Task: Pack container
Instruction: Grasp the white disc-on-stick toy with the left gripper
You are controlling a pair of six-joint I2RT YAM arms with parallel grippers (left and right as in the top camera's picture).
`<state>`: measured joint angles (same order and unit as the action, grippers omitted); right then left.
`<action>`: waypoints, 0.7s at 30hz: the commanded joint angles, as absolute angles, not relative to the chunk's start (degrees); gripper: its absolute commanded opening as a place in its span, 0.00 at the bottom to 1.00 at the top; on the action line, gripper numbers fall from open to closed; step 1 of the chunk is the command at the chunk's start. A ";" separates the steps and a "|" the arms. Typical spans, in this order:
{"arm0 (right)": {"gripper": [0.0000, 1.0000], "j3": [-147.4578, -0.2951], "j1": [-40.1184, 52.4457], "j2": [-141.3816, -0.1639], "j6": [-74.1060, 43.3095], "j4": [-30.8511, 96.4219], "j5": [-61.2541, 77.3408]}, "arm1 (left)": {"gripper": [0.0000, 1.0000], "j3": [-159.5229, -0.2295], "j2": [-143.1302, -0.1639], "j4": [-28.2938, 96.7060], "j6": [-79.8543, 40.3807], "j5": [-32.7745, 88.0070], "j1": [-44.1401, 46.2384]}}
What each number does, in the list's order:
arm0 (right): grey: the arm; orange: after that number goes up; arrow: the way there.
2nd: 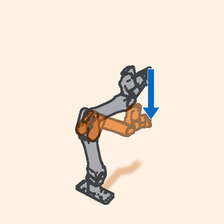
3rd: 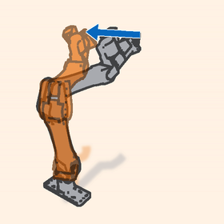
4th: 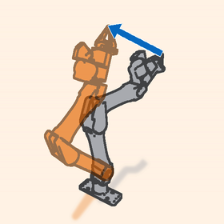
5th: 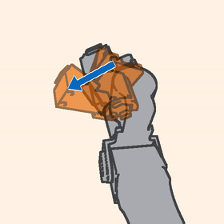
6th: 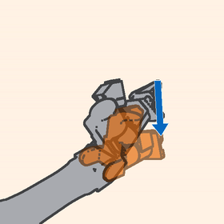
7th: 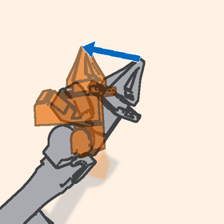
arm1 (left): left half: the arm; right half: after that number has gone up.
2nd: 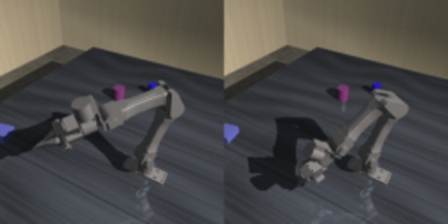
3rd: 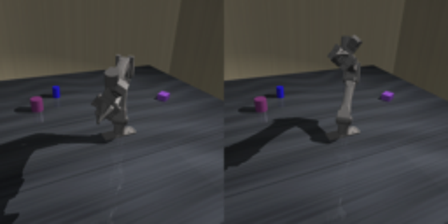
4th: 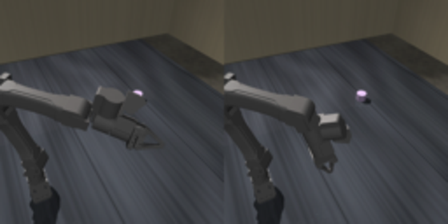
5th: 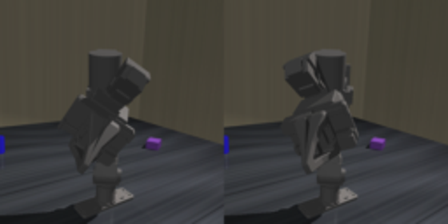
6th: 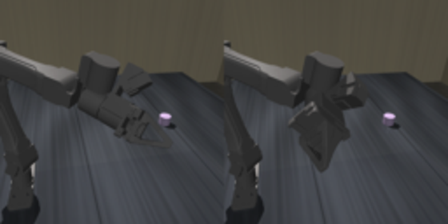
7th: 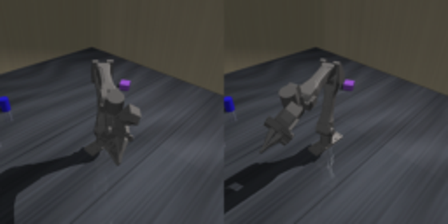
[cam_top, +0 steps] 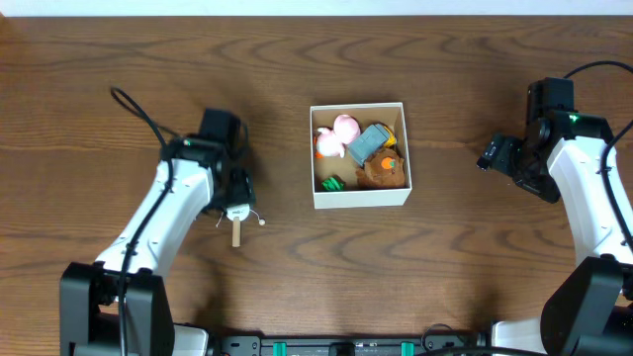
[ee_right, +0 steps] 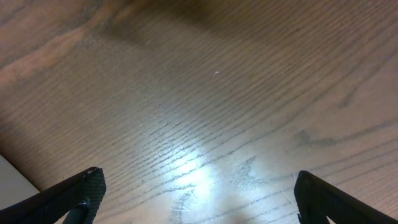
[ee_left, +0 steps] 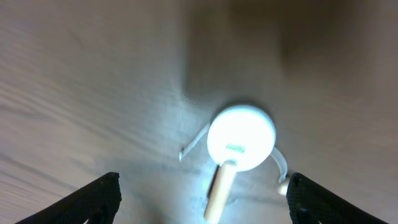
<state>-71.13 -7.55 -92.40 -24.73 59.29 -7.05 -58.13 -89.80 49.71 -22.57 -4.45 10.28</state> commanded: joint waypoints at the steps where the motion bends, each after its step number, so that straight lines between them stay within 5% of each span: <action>1: 0.99 -71.02 -7.86 -92.38 -23.88 59.33 -7.03 | 0.86 -54.41 -90.02 48.12 -23.27 -1.21 9.98; 21: 0.99 -71.02 -7.86 -92.38 -23.68 59.57 -7.05 | 0.81 -43.57 -90.02 36.10 -23.24 0.93 9.98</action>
<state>-71.13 -7.55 -92.40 -24.67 59.40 -7.05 -43.86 -89.82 36.56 -22.74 0.97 10.26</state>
